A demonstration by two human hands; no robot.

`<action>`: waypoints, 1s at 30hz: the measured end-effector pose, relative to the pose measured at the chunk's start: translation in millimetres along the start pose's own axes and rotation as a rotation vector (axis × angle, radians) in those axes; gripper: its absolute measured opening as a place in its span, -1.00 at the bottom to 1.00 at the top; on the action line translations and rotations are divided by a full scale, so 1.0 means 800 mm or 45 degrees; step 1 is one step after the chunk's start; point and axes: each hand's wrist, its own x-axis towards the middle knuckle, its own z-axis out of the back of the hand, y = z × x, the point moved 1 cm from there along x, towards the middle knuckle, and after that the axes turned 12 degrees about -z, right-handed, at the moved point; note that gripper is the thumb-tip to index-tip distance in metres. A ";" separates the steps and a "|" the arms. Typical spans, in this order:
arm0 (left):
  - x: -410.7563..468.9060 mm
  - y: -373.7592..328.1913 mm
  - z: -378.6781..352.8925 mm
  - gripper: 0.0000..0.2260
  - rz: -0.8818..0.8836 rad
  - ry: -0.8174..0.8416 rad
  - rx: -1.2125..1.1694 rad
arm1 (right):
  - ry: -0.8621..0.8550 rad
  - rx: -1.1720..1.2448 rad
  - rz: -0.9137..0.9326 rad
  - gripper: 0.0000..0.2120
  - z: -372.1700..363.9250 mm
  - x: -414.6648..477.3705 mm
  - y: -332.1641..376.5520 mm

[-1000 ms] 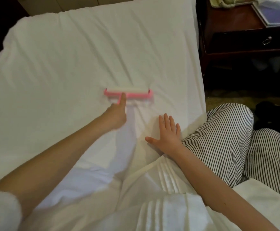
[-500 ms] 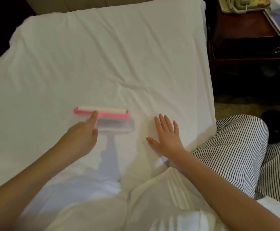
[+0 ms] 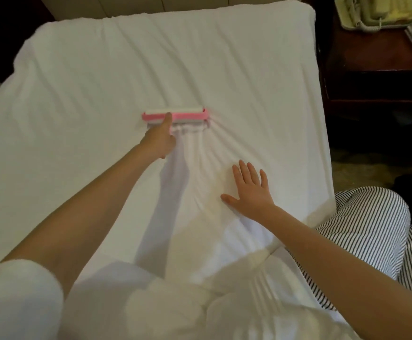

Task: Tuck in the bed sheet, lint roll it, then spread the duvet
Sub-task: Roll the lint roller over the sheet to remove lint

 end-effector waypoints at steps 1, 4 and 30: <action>-0.010 0.001 0.005 -0.42 0.006 0.036 -0.008 | 0.005 0.009 -0.015 -0.23 0.002 0.006 0.002; -0.077 0.012 0.004 -0.40 0.019 0.189 0.073 | 0.024 0.027 -0.046 -0.22 0.003 0.021 0.012; -0.163 0.013 -0.005 -0.41 0.007 0.475 0.220 | -0.098 0.020 0.005 -0.34 -0.009 0.042 0.009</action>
